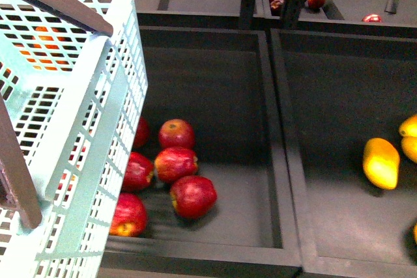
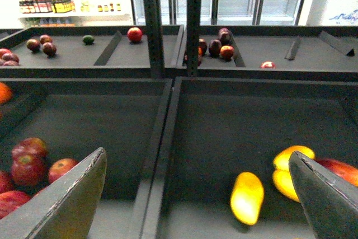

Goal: Pick mango and avocado into basket

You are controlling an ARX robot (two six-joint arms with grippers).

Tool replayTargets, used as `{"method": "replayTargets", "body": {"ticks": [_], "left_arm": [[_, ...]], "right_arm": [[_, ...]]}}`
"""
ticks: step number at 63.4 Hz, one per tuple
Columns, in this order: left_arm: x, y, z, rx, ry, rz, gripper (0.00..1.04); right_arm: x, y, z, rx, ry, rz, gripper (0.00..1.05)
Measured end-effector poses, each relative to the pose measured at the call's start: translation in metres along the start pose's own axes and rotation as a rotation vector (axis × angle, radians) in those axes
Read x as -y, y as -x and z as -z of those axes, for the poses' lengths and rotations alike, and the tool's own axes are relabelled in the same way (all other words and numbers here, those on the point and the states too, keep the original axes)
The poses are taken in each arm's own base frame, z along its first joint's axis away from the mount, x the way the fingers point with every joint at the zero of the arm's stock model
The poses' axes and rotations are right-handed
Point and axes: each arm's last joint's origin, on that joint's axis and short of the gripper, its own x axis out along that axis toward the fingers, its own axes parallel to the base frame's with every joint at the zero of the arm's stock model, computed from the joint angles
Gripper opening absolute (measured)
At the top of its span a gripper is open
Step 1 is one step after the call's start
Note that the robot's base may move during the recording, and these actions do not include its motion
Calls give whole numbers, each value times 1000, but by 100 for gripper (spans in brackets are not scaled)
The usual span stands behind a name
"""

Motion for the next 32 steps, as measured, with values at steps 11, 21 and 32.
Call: {"method": "replayTargets", "body": {"ticks": [11,21,32], "left_arm": [[0,0,-2,23,0,-1,14],[0,0,-2,32,-10,1,14],[3,-10,-5,-200,-178,45,14]], "right_arm": [[0,0,0,0,0,-10,96],[0,0,0,0,0,-6,96],[0,0,0,0,0,-3,96]]}}
